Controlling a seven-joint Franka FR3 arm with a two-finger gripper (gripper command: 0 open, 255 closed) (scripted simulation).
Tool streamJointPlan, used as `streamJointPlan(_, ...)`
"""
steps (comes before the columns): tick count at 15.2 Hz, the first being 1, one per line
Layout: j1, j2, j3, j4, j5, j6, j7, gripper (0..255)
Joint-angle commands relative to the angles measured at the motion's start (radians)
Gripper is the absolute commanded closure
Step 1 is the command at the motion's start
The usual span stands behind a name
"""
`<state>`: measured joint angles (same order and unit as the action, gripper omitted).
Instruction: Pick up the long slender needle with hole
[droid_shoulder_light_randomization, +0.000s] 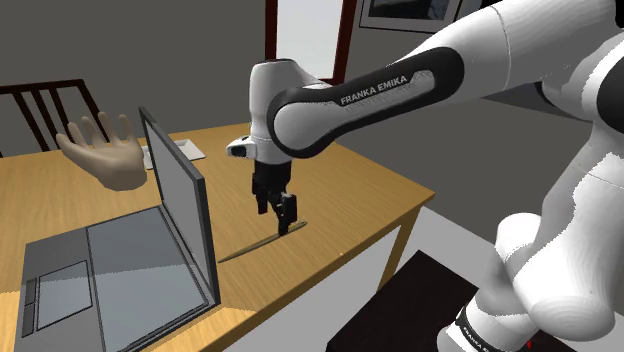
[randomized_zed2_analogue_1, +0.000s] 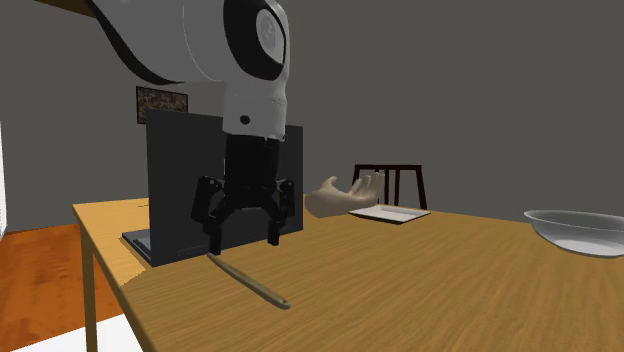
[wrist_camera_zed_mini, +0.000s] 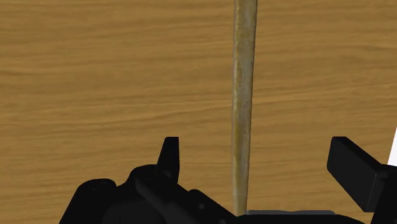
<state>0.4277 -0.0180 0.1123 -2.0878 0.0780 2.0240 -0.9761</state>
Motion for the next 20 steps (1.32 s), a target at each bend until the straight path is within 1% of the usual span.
streamJointPlan(1, 0.006, 0.019, 0.005, -0.011, 0.001, 0.027, -0.014, 0)
streamJointPlan(6, 0.006, 0.047, 0.006, -0.048, 0.000, 0.092, -0.017, 0)
streamJointPlan(8, 0.007, 0.051, 0.006, -0.052, 0.000, 0.100, -0.017, 0)
streamJointPlan(9, 0.006, 0.050, 0.006, -0.052, 0.000, 0.098, -0.017, 255)
streamJointPlan(17, 0.010, 0.058, 0.009, -0.058, -0.001, 0.113, -0.011, 255)
streamJointPlan(20, 0.007, 0.039, 0.006, -0.038, 0.001, 0.074, -0.016, 255)
